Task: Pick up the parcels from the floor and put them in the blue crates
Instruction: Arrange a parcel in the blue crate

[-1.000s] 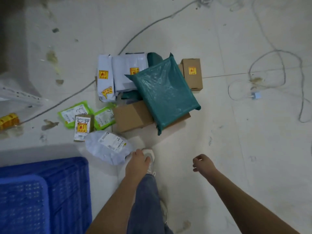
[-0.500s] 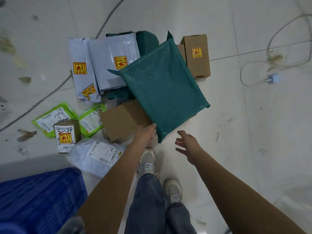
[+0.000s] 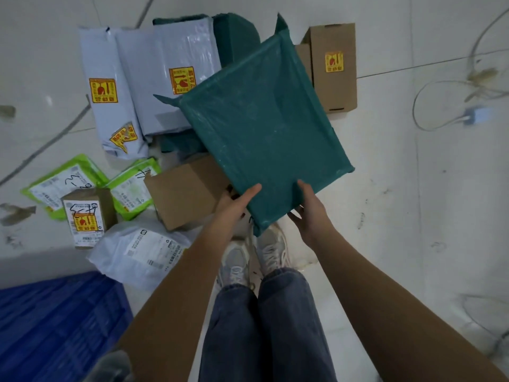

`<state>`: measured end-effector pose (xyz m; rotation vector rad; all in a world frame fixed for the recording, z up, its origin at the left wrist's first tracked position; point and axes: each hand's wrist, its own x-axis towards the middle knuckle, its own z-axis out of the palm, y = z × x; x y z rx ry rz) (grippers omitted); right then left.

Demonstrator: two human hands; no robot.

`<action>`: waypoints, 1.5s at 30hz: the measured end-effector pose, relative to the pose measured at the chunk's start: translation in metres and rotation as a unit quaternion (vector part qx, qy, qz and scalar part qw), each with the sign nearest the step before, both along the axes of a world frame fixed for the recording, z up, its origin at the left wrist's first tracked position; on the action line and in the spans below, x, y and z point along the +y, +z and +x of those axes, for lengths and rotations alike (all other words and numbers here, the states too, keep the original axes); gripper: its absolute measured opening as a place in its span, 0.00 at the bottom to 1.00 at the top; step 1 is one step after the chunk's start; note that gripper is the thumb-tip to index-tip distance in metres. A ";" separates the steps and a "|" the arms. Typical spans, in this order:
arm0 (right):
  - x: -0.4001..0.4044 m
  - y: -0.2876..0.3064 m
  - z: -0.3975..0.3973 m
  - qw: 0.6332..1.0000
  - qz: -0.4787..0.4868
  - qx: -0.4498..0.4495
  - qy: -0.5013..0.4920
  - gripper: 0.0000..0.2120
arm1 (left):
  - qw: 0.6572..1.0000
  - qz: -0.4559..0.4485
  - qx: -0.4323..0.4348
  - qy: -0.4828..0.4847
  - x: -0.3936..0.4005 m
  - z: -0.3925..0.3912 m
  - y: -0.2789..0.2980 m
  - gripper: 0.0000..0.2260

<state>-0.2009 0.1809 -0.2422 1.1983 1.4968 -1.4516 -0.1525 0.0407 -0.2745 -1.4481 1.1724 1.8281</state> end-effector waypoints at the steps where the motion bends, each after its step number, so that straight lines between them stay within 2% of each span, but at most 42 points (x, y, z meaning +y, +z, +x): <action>1: 0.001 -0.004 0.000 1.000 0.006 0.010 0.021 0.25 | 1.000 0.004 0.015 0.013 0.004 0.000 -0.003 0.25; 4: 0.004 -0.011 0.003 0.997 -0.002 0.032 0.071 0.26 | 0.996 0.038 0.044 0.063 0.011 0.004 -0.015 0.25; 9: 0.008 -0.019 0.014 0.993 -0.075 0.036 0.090 0.28 | 0.992 0.060 0.062 0.094 0.019 0.013 -0.024 0.26; 12: 0.009 -0.021 0.017 0.988 -0.106 0.035 0.107 0.29 | 0.992 0.052 0.061 0.093 0.018 0.015 -0.023 0.26; 15: 0.009 -0.019 0.018 0.986 -0.126 0.044 0.104 0.25 | 0.995 0.044 0.055 0.066 0.016 0.011 -0.014 0.31; 17: 0.007 -0.015 0.017 0.988 -0.120 0.046 0.086 0.26 | 0.997 0.033 0.049 0.058 0.017 0.007 -0.007 0.33; 21: 0.006 -0.003 0.009 0.996 -0.083 0.024 -0.036 0.46 | 0.996 0.043 0.023 0.069 0.016 0.004 0.015 0.34; 24: 0.009 0.013 0.002 0.994 -0.084 0.014 -0.072 0.47 | 0.996 0.080 -0.003 0.030 0.010 0.010 0.034 0.24; 26: 0.011 0.024 0.003 0.995 -0.081 -0.002 -0.065 0.44 | 0.996 0.084 -0.010 0.031 0.008 0.013 0.049 0.21; 28: 0.014 0.037 0.004 0.996 -0.072 -0.014 -0.054 0.42 | 0.997 0.070 -0.005 0.043 0.012 0.014 0.066 0.18; 30: 0.014 0.050 0.003 0.998 -0.048 -0.019 -0.043 0.41 | 1.000 0.014 0.014 0.020 0.016 0.013 0.084 0.27; 31: 0.013 0.056 0.001 0.999 -0.029 -0.020 -0.038 0.42 | 0.997 -0.072 0.028 -0.029 0.018 0.012 0.094 0.32; 32: 0.011 0.063 -0.001 0.999 -0.011 -0.021 -0.035 0.41 | 0.971 -0.200 0.054 -0.119 0.018 0.009 0.104 0.33; 33: 0.008 0.069 -0.002 0.999 0.005 -0.021 -0.033 0.40 | 0.900 -0.356 0.087 -0.236 0.015 0.006 0.114 0.32; 34: 0.005 0.075 -0.002 0.999 0.019 -0.022 -0.030 0.38 | 0.790 -0.490 0.134 -0.342 0.014 0.002 0.127 0.30; 35: -0.001 0.081 -0.003 0.999 0.034 -0.025 -0.028 0.36 | 0.693 -0.560 0.184 -0.415 0.017 -0.005 0.142 0.29; 36: -0.007 0.086 -0.003 0.998 0.043 -0.026 -0.035 0.36 | 0.629 -0.583 0.216 -0.466 0.026 -0.008 0.151 0.29; 37: -0.013 0.092 -0.006 0.997 0.053 -0.026 -0.047 0.37 | 0.588 -0.586 0.226 -0.510 0.036 -0.012 0.160 0.30; 40: -0.026 0.107 -0.018 0.996 0.001 -0.033 -0.082 0.42 | 0.510 -0.557 0.189 -0.628 0.052 -0.025 0.177 0.33; 41: -0.029 0.116 -0.022 0.994 -0.036 -0.053 -0.089 0.40 | 0.480 -0.556 0.173 -0.656 0.050 -0.025 0.176 0.34; 44: -0.030 0.129 -0.030 0.988 -0.102 -0.074 -0.091 0.26 | 0.415 -0.610 0.159 -0.656 0.039 -0.027 0.169 0.41; 45: -0.032 0.134 -0.032 0.984 -0.122 -0.078 -0.108 0.25 | 0.383 -0.615 0.153 -0.672 0.039 -0.029 0.168 0.43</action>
